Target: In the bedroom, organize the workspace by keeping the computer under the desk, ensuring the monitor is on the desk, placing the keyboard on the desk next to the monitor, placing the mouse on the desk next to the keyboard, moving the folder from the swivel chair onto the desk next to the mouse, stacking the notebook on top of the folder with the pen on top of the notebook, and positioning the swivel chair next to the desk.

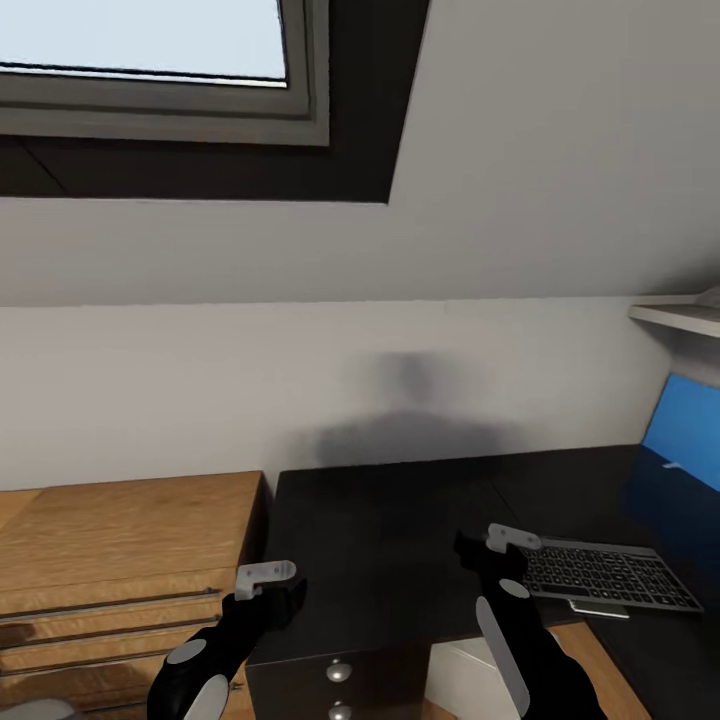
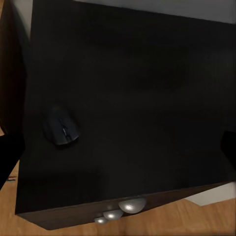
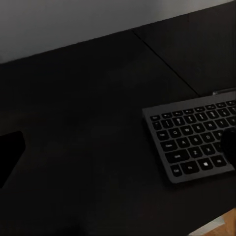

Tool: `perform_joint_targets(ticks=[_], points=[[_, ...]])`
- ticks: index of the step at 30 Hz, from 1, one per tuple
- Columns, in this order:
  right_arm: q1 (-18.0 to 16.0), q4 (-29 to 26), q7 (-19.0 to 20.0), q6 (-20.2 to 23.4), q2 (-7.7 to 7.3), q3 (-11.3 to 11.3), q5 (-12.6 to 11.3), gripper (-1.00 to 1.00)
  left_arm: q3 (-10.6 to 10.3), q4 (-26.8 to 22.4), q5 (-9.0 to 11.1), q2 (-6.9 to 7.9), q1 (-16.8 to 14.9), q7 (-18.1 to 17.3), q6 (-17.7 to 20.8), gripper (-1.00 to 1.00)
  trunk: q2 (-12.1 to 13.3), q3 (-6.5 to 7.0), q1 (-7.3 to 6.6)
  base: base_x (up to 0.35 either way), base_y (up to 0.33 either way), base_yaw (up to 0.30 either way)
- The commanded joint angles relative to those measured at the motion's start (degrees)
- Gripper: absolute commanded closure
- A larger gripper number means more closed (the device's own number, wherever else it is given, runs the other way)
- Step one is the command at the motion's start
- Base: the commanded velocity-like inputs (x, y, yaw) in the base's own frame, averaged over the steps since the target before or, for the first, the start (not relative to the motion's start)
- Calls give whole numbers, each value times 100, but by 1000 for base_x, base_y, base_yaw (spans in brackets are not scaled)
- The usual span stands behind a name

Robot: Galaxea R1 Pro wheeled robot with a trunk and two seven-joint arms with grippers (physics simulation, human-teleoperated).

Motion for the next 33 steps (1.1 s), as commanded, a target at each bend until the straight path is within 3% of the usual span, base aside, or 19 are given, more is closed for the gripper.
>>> perform_joint_targets(ticks=[1, 17, 33], points=[[-5, -17, -44, 22, -1, 13, -43, -100, -13, -9, 61, 6, -7, 58, 10, -100, -12, -12, 3, 0, 0, -40], [0, -178, -46, 23, -6, 13, -42, -100, -13, -9, 61, 6, -7, 58, 10, -100, -12, -12, 3, 0, 0, -18], [3, -187, -45, 23, -7, 13, -42, -100, -13, -9, 61, 6, -7, 58, 11, -100, -12, -10, 3, 0, 0, -226]])
